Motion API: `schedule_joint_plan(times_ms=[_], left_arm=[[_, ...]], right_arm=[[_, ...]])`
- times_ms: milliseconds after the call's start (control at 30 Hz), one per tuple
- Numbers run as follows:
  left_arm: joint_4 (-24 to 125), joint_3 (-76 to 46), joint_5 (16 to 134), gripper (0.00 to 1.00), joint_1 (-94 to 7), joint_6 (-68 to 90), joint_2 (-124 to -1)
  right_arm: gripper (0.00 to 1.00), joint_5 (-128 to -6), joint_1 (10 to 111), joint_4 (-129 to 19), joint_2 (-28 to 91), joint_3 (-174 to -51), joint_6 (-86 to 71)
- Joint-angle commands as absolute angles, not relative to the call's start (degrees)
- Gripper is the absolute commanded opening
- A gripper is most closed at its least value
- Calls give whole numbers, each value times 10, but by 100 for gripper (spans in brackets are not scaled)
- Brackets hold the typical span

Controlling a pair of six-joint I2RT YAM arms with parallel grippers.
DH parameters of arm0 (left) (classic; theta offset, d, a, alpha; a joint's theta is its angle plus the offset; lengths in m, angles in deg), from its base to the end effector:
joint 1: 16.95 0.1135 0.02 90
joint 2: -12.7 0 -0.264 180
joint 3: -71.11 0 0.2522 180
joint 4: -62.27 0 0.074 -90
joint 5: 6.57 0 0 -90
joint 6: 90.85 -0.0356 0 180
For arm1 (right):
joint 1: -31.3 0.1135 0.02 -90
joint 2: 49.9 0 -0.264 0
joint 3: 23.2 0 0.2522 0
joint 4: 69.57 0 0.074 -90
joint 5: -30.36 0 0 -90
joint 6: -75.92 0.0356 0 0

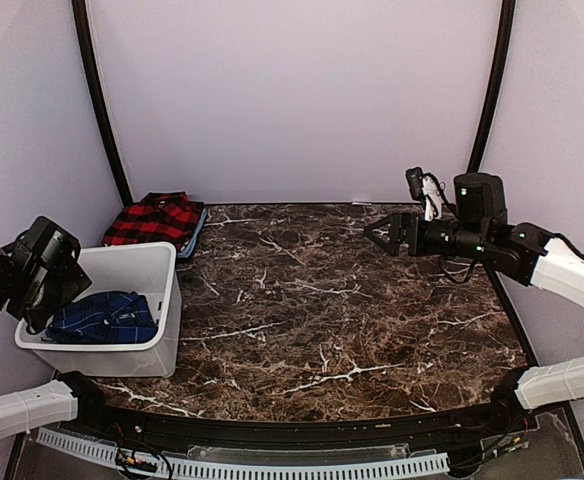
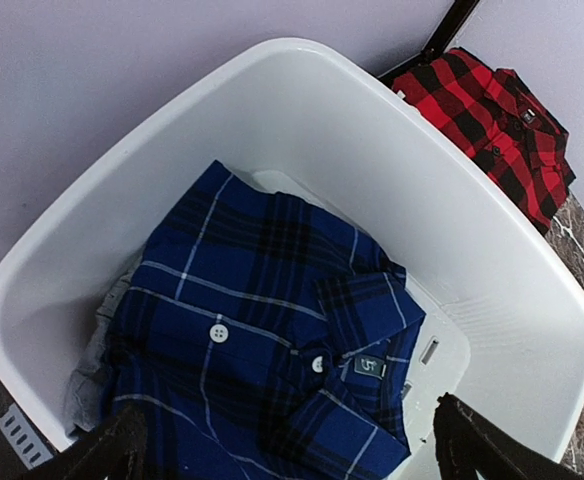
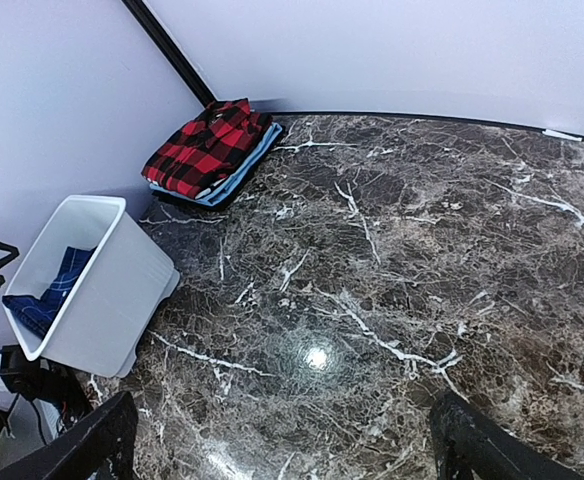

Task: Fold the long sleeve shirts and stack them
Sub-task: Pick up the square-folded shirt from the bin.

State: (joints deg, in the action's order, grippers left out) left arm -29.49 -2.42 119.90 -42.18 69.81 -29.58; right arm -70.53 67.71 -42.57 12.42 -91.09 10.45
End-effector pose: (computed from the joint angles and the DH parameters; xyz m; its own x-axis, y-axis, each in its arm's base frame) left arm 0.0912 -0.0196 0.3326 -0.3344 -0.6812 -0.6512 -0.7171 0.6323 -0.2931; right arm 0.1970 0.1537 0.3320 -0.5683 0.0875 -0.8182 -0.5369 0.7140 0.4493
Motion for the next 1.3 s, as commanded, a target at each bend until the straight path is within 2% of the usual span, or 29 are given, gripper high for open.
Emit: schedule_joint_plan(times_ms=[0, 333, 633, 800, 1133, 1267], left_arm=[[-307, -29, 1220, 99, -380, 646, -290], [-307, 43, 1177, 99, -346, 652, -258], [-307, 49, 1173, 98, -344, 648, -264], [-307, 50, 1171, 81, -344, 648, -261], [-307, 58, 1156, 60, -344, 645, -268], [-307, 58, 1154, 45, -344, 645, -272]], right_arm=[[99, -725, 681, -452, 131, -908, 109], [98, -744, 680, -465, 144, -899, 117], [99, -745, 680, -465, 142, -890, 117], [99, -745, 680, -468, 136, -882, 121], [99, -747, 681, -470, 128, -873, 121], [99, -749, 680, -468, 124, -870, 120]])
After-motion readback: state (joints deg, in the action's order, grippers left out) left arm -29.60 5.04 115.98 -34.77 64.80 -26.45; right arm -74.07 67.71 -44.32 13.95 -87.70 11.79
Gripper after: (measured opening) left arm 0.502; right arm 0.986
